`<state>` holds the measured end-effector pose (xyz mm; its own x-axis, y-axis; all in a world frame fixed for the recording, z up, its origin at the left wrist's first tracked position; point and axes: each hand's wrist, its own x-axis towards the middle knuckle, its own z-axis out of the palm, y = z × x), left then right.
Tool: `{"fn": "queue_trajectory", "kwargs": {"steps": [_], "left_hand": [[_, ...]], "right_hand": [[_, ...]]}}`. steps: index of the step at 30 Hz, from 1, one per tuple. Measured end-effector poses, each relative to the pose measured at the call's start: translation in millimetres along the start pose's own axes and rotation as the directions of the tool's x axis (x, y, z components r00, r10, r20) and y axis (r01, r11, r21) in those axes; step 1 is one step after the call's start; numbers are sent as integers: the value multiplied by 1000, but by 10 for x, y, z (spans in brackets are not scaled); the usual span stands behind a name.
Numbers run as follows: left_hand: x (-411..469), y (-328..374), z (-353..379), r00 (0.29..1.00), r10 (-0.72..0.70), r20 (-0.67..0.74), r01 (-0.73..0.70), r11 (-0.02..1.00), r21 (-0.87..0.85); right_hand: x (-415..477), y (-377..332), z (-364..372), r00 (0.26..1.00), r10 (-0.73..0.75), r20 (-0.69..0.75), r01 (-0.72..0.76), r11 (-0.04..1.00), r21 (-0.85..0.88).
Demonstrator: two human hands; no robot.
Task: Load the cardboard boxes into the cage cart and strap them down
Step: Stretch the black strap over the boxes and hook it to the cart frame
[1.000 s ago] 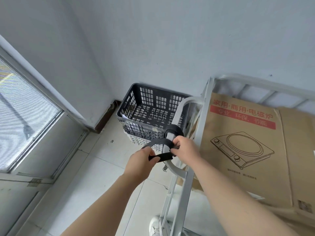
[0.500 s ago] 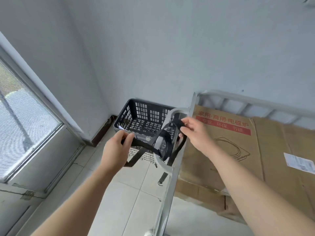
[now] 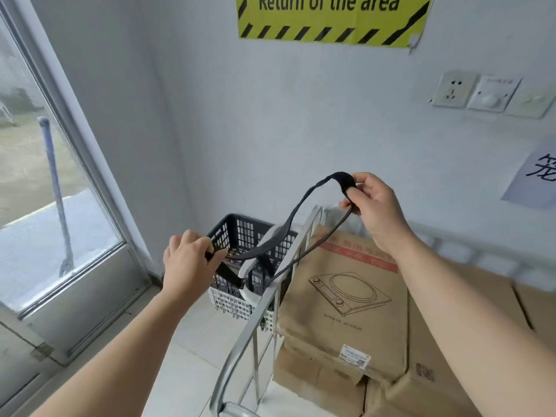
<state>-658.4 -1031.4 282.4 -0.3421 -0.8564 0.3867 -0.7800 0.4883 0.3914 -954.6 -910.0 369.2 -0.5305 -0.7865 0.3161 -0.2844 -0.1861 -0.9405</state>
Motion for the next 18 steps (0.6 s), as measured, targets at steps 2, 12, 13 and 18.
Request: {"fn": "queue_trajectory", "kwargs": {"steps": [2,12,13,18], "left_hand": [[-153,49,-42,999,-49,24,46,995,88],[-372,124,-4,936,-204,287,191,979,74],[-357,111,32,942,-209,265,201,978,54],[-100,53,214,946,-234,225,250,967,-47]], "right_hand": [[-72,-112,-150,1000,-9,-4,10,1000,26],[-273,79,-246,997,56,50,-43,975,-218],[-273,125,-228,996,71,55,-56,971,-233],[-162,321,-81,989,136,54,-122,970,-211]]}}
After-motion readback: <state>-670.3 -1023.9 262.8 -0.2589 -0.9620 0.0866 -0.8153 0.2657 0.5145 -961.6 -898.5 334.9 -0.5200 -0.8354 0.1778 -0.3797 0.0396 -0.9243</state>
